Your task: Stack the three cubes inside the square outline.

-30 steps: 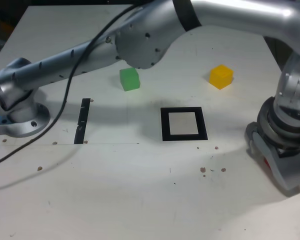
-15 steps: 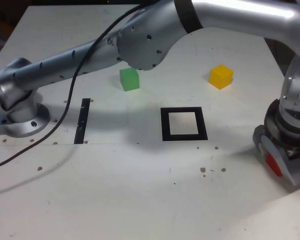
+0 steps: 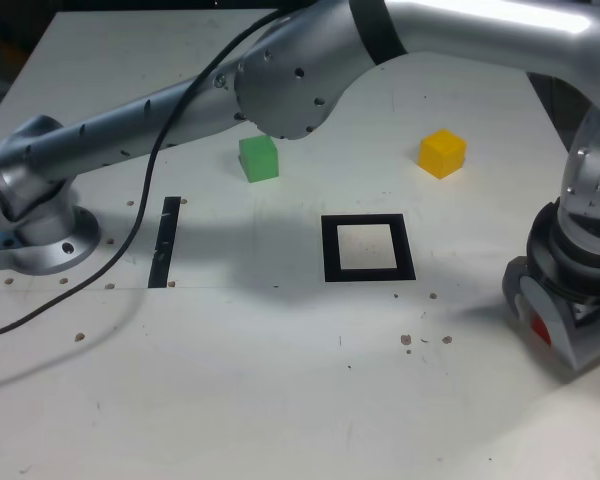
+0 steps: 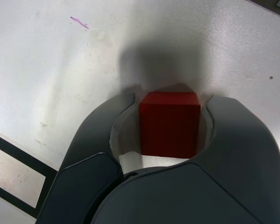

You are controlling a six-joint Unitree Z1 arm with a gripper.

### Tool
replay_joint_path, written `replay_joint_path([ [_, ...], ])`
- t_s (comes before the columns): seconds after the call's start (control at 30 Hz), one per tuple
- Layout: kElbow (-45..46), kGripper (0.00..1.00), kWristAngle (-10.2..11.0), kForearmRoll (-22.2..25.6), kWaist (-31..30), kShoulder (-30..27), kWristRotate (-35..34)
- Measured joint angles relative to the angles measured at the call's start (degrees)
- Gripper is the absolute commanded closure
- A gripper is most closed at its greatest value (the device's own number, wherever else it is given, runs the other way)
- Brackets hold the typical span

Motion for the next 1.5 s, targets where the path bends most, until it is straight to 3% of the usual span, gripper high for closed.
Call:
replay_joint_path([
  [0.23, -1.1, 0.78, 0.0, 2.0, 0.0, -0.7, -0.5],
  [0.5, 0.0, 0.81, 0.0, 5.8, 0.3, -6.2, -2.5],
  [0.83, 18.2, 0.81, 0.0, 6.2, 5.4, -19.5, -13.6],
  [1.03, 30.4, 0.82, -0.6, 2.0, 10.6, -27.7, -24.2],
  [1.13, 36.7, 0.83, -2.2, -0.5, 12.0, -32.1, -27.5],
  [1.27, 44.7, 0.83, -6.9, -5.3, 15.2, -37.3, -31.3],
  [1.4, 52.6, 0.83, -12.4, -12.1, 16.6, -37.0, -38.4],
  [1.5, 58.2, 0.83, -15.1, -15.2, 16.6, -36.4, -44.1],
])
